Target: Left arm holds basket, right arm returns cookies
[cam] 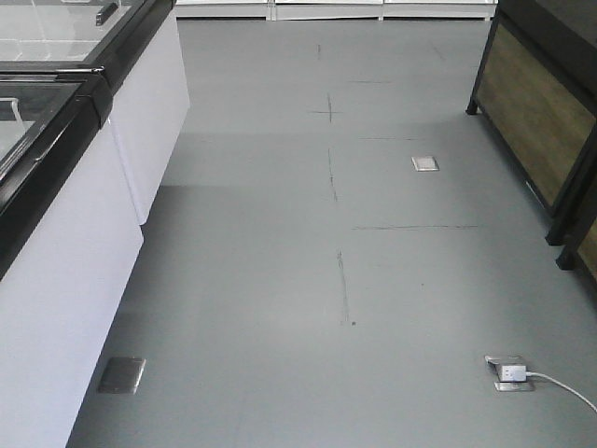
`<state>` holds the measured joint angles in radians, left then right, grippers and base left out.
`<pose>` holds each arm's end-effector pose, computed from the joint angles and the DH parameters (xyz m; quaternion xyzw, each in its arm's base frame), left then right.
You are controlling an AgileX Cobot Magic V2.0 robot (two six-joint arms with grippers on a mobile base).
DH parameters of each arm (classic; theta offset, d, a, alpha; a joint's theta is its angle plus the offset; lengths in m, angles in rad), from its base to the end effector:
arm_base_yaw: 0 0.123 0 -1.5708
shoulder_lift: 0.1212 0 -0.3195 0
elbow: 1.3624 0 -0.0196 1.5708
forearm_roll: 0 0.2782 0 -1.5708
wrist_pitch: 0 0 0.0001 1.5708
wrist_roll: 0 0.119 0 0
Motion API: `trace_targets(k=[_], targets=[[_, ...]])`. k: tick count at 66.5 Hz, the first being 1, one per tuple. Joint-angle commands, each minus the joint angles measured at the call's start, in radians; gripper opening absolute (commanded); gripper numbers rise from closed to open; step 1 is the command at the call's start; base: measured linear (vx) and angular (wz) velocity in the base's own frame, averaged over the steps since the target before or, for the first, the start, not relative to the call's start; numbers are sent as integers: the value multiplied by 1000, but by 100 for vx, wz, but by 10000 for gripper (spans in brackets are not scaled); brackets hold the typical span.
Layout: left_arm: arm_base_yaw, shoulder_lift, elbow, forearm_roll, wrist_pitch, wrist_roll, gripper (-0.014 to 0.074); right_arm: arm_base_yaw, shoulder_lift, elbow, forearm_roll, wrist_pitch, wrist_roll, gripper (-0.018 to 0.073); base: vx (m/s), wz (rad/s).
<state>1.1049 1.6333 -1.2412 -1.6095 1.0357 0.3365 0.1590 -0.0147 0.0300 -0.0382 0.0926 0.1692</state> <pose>0.2660 0.3012 0.3579 -0.5306 0.5284 -0.4419 0.4941 0.0764 0.0118 0.1939 -0.0087 0.7143 0.0999 0.6926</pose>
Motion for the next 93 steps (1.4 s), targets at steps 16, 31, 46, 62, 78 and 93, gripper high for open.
trace_targets(k=[16, 31, 46, 62, 78, 93], targets=[[-31, -5, -29, -130, 48, 20, 470, -4, -6, -2, -2, -77, -5, -8, 0, 0], [-69, 4, -29, -130, 12, 20, 462, -4, -6, -2, -2, -77, -5, -8, 0, 0], [-69, 4, -29, -130, 11, 20, 387, -4, -6, -2, -2, -77, -5, -8, 0, 0], [-69, 2, -29, -130, 21, 19, 248, -4, -6, -2, -2, -77, -5, -8, 0, 0], [-69, -13, -29, -130, 18, 85, 59, -4, -6, -2, -2, -77, -5, -8, 0, 0], [-69, -50, -29, -130, -13, 111, -8, -4, -6, -2, -2, -77, -5, -8, 0, 0]])
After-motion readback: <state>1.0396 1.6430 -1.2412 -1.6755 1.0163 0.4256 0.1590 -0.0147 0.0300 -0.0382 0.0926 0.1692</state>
